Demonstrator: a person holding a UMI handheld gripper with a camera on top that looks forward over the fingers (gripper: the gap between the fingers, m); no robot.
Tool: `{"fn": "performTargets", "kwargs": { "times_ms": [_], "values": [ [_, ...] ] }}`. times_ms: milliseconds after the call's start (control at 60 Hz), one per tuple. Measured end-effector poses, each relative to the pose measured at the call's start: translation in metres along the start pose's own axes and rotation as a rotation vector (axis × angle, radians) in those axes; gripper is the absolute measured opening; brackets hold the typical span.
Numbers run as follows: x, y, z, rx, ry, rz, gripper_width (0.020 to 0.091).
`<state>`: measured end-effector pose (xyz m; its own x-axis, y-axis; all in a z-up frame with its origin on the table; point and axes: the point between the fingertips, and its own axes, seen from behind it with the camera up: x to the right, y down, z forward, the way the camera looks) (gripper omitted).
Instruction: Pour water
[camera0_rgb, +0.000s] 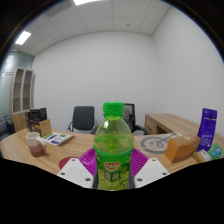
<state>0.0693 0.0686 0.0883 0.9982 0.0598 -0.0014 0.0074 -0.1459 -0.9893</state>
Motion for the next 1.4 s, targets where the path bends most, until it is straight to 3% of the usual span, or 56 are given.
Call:
{"fn": "performTargets", "kwargs": {
  "times_ms": [33,300,550,767,850,1133,1400],
  "values": [
    [0.001,0.0,0.001,0.001,0.005,-0.005,0.0384],
    [-0.012,-0.003,0.004,-0.075,0.044,-0.239,0.0384],
    [-0.098,-0.032,0.037,-0.168,-0.034,-0.81,0.0385],
    [-0.163,-0.046,0.061,-0.166,-0.074,-1.36,0.0385],
    [-0.187,-0.048,0.069,-0.122,-0.102,-1.52,0.0383],
    [-0.212,-0.05,0.088,-0.105,-0.065,-2.011,0.0382],
    [-0.216,-0.049,0.086,-0.141,-0.059,-1.994,0.0384]
  ]
}}
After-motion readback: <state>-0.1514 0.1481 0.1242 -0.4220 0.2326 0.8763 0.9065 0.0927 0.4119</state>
